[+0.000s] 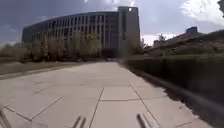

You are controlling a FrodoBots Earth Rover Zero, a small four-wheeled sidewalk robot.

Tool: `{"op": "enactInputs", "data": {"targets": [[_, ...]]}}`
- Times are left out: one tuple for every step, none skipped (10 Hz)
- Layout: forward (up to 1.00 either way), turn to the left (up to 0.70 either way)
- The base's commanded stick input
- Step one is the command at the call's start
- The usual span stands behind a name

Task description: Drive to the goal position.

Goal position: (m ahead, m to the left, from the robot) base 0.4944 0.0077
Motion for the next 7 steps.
{"op": "enactInputs", "data": {"targets": [[0.70,0.00],[0.70,0.00],[0.70,0.00],[0.70,0.00],[0.70,0.00],[0.70,0.00],[0.70,0.00]]}}
